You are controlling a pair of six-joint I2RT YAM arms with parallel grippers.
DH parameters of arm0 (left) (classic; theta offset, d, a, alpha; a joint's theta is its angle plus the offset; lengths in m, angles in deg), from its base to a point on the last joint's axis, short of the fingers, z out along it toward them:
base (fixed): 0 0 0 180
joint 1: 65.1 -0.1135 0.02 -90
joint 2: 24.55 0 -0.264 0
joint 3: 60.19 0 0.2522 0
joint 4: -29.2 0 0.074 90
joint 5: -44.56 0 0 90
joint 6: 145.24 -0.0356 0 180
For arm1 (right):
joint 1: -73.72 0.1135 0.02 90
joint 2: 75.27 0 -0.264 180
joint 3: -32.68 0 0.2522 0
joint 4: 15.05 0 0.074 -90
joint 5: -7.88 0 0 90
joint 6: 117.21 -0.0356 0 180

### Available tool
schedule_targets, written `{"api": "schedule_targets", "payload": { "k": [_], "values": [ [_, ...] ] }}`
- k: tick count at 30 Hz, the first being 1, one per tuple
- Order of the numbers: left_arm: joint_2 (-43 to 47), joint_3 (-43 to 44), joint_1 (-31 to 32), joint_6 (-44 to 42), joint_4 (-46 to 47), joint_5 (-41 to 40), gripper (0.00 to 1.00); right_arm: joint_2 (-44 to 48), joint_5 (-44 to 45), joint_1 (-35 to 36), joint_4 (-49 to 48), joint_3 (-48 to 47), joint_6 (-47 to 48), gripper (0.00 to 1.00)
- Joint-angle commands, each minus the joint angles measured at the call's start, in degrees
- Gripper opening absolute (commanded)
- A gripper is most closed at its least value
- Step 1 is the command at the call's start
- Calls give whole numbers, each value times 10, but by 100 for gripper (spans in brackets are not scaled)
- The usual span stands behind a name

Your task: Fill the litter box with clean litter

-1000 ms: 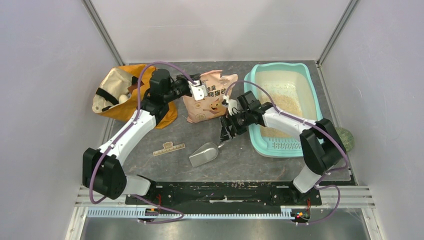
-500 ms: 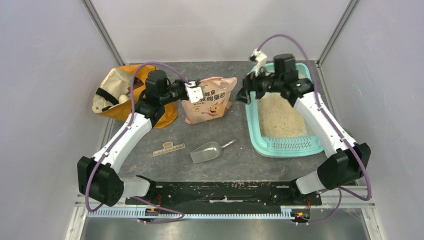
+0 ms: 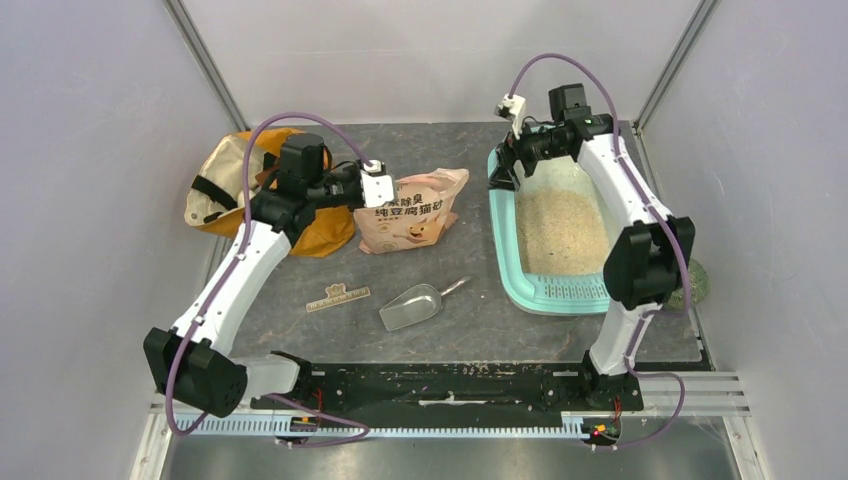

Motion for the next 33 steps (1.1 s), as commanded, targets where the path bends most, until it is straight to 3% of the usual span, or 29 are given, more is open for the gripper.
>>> {"api": "schedule_targets", "payload": {
  "k": [1,9,18,21,24,26,28,29,33],
  "values": [
    [7,34,-2,-45,-60,-1,2,-54,-93,5,85,-70,114,97],
    [9,36,-1,-62,-62,-25,2,-145,-133,32,75,-123,150,97],
    [18,15,1,-111,-50,-38,2,-168,-185,93,51,-106,234,94],
    [17,15,2,-111,-41,-48,2,-180,-198,101,52,-124,239,83],
    [15,14,1,-105,-20,-58,2,-182,-208,102,75,-130,247,65],
    [12,15,1,-100,-14,-67,2,-178,-204,103,103,-127,275,40],
    [12,13,2,-94,-12,-88,2,-176,-191,98,117,-126,286,7],
    [14,11,0,-87,-8,-99,2,-173,-185,92,118,-126,287,0],
    [29,13,-12,-54,-34,-134,2,-167,-168,64,121,-125,287,0]
  ]
}}
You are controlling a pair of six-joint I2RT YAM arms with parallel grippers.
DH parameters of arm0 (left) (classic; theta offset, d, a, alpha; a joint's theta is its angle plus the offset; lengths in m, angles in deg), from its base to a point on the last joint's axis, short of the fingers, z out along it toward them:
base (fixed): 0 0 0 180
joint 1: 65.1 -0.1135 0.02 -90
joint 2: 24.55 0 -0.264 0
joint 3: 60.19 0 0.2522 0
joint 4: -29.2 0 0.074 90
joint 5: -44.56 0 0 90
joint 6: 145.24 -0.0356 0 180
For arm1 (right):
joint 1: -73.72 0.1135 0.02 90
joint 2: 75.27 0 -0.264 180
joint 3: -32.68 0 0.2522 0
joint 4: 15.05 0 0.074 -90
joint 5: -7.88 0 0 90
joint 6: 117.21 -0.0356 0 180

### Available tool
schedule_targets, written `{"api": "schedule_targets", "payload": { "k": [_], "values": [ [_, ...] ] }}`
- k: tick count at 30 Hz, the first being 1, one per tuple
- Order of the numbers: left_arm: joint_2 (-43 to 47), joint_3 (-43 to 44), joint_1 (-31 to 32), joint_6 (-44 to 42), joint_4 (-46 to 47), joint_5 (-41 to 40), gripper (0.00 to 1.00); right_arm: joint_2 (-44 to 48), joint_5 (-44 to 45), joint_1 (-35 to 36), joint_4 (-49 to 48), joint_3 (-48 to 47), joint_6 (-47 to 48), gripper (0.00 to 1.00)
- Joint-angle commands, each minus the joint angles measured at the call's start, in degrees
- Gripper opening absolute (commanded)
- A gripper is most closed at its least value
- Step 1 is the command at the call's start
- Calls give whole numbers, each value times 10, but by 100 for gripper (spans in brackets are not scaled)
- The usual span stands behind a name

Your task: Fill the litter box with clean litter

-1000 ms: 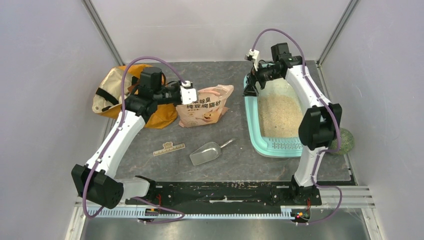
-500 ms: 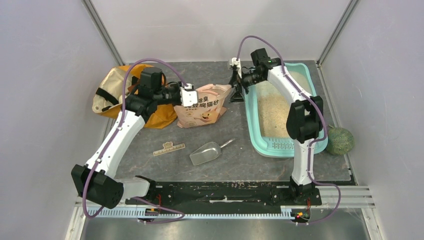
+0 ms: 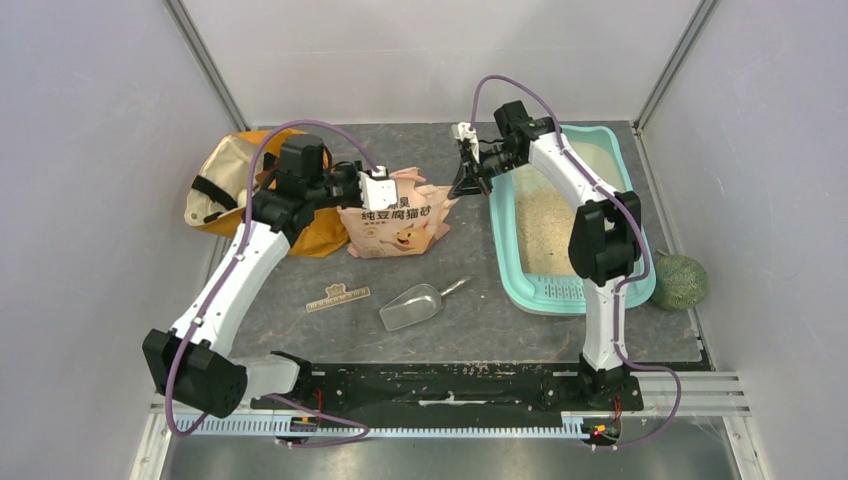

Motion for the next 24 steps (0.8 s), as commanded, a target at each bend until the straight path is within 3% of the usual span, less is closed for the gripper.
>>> {"api": "schedule_targets", "payload": {
  "k": [1,3,4,8,11,16,20,24],
  "values": [
    [32,6,-16,41,-7,-53,12,10,6,-35,18,-21,22,0],
    [37,11,-30,81,-33,-61,45,9,8,-42,18,-24,17,0],
    [36,14,-41,123,-39,-64,57,9,11,-43,18,-25,15,0],
    [29,39,-66,220,-108,-30,82,14,5,-40,18,-24,6,0],
    [42,6,-66,251,-115,7,84,22,-1,-39,19,-12,14,0],
    [40,-46,-68,288,-19,-13,86,34,8,-39,21,4,35,0],
    [69,-69,-22,237,41,-31,87,35,-1,-38,36,-5,33,0],
    [46,-83,36,91,49,-63,88,34,4,-38,52,-9,39,0]
  ]
}}
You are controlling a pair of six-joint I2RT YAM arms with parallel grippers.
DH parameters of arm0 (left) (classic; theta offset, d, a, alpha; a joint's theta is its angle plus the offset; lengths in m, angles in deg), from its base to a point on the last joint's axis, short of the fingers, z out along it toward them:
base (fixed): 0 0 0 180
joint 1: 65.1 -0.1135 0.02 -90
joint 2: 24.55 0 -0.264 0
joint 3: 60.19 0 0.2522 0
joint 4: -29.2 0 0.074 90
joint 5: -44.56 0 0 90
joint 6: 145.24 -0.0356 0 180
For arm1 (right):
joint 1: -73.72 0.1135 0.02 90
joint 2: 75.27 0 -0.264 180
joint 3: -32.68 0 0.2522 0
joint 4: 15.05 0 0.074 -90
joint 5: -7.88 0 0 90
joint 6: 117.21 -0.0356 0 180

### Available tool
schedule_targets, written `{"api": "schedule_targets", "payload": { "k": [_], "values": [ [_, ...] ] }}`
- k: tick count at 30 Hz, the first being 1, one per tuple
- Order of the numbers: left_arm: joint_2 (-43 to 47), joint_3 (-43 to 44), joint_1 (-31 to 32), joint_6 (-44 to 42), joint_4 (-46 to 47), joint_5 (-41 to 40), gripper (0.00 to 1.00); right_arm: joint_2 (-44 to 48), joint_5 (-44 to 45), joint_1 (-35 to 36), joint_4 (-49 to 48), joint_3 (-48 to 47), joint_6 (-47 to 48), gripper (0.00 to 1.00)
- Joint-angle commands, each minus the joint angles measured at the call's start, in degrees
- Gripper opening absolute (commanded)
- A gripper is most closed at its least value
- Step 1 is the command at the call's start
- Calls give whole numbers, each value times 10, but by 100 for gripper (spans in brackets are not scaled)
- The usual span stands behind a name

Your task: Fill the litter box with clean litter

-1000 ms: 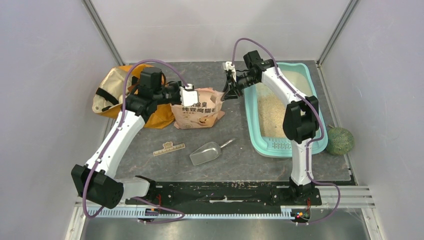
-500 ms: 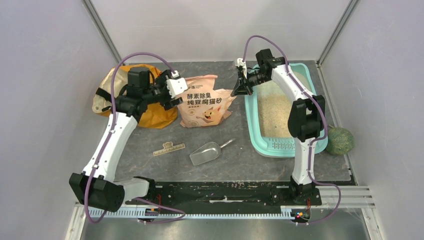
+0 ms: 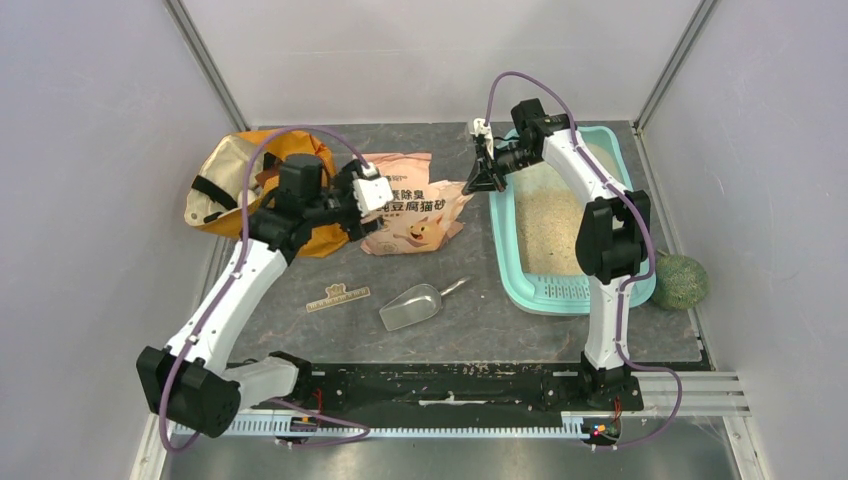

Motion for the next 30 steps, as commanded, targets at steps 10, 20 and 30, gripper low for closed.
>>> {"api": "schedule_targets", "payload": {
  "k": [10,20,30],
  "values": [
    [-143,32,62,-227,78,-61,78,34,-12,2,43,-14,44,0],
    [-163,62,62,-231,1,-56,45,17,-20,-7,77,-61,-26,31],
    [-151,54,62,-222,6,-68,17,-59,-35,5,139,-162,-185,72]
  ]
}}
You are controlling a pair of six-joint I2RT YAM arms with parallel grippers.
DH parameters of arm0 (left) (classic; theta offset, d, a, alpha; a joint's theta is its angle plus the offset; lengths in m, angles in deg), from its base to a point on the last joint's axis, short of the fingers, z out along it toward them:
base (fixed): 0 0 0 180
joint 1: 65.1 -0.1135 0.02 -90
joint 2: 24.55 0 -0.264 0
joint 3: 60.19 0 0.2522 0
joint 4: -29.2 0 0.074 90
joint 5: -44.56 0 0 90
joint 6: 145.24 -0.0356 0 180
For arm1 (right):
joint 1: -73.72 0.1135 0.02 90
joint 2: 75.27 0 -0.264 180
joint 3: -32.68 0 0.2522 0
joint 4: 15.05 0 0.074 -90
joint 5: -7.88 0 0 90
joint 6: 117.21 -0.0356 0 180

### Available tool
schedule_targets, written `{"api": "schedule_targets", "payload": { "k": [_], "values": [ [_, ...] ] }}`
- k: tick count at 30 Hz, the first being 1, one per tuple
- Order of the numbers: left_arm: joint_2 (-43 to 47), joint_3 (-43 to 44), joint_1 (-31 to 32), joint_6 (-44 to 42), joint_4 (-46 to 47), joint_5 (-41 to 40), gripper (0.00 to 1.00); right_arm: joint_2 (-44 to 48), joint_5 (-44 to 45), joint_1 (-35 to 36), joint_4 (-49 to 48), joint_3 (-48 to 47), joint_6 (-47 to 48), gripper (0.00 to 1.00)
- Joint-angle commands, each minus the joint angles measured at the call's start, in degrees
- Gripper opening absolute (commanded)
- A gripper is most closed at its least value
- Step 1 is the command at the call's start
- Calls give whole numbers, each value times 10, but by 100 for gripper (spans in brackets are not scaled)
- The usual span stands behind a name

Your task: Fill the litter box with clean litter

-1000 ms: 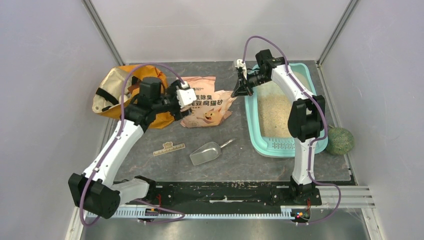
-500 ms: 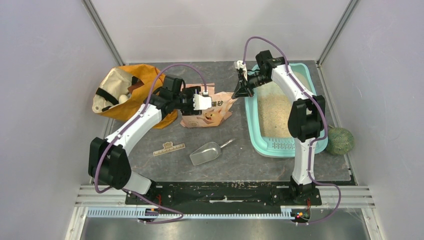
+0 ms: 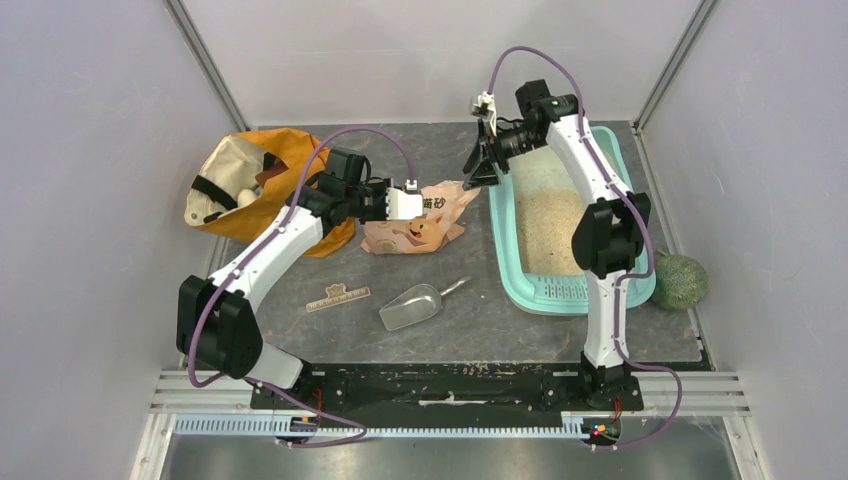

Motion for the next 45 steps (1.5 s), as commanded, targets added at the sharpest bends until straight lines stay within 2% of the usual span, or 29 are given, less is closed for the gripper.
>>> {"api": "schedule_targets", "payload": {
  "k": [1,5,7,9,11,12,14,15,16,17,20,24,26,28,32,34,36,38,40,42,45],
  "values": [
    [18,10,-1,-12,3,-7,17,-31,0,15,30,-15,-66,75],
    [26,3,0,-19,5,-9,17,-52,13,23,24,-29,-82,83],
    [26,0,0,-18,9,-15,17,-58,-8,30,24,-35,-92,82],
    [24,0,1,-18,11,-22,17,-64,-25,37,24,-40,-115,72],
    [26,-2,1,-16,19,-30,20,-70,-32,41,24,-33,-137,51],
    [28,-4,1,-14,26,-32,26,-73,-34,41,25,-29,-144,39],
    [35,-10,1,-11,41,-32,45,-82,-37,40,31,-29,-150,20],
    [36,-11,2,-11,44,-28,54,-89,-41,40,36,-36,-150,11],
    [36,-11,3,-10,48,-22,60,-92,-46,40,37,-45,-151,6],
    [32,-10,4,-10,52,-18,64,-96,-51,40,37,-51,-152,1],
    [10,2,11,-15,52,-17,79,-102,-51,42,36,-65,-150,0],
    [-27,23,12,-24,47,-18,80,-107,-47,46,39,-65,-156,0],
    [-39,27,13,-30,44,-21,76,-108,-42,48,46,-68,-154,0],
    [-44,31,12,-32,37,-27,65,-107,-39,49,55,-72,-145,0],
    [-43,40,12,-29,-5,-37,18,-104,-20,48,85,-80,-117,0],
    [-34,33,9,-26,-14,-47,3,-103,-5,48,103,-89,-105,0],
    [-16,21,4,-20,-14,-51,2,-103,7,40,109,-108,-123,27],
    [-2,8,1,-2,-3,-63,2,-103,14,22,93,-123,-184,66],
    [14,-10,0,23,17,-69,2,-98,0,-4,65,-120,-276,83],
    [29,-32,0,34,38,-75,2,-84,-32,-24,30,-89,-354,90],
    [51,-65,0,59,83,-88,2,-46,-33,-31,-61,0,-435,90]
  ]
}}
